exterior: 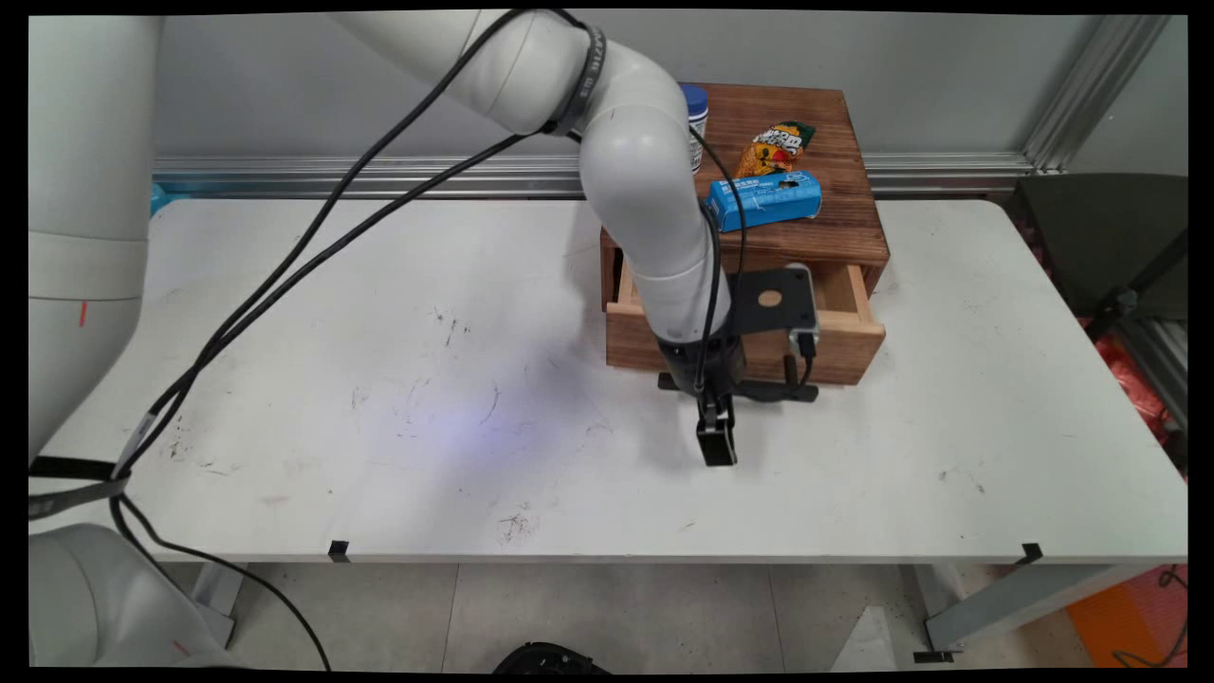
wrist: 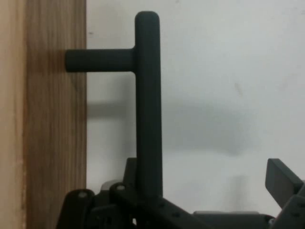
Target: Open the drawer
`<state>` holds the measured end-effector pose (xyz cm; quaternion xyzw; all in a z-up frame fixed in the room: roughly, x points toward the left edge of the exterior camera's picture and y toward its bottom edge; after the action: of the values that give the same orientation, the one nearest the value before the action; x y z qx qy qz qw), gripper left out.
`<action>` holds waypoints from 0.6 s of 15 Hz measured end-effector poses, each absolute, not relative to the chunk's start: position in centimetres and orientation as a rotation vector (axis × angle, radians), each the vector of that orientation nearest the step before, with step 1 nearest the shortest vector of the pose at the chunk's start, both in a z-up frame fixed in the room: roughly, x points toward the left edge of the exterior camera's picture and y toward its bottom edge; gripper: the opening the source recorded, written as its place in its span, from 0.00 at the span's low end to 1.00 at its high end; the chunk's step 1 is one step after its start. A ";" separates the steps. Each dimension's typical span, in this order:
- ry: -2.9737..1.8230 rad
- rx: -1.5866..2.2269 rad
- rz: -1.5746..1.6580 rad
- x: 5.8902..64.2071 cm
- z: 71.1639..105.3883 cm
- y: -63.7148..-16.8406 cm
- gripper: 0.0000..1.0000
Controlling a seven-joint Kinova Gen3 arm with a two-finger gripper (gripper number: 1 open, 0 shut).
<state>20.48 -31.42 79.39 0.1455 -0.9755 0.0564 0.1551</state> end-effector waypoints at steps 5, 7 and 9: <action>-2.789 0.411 0.152 19.9 79.3 -28.9 1.00; -2.785 0.413 0.151 19.6 79.2 -28.0 1.00; -2.781 0.413 0.151 19.3 79.1 -27.2 1.00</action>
<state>19.33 -27.19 79.05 0.1446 -0.9747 0.0528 0.1621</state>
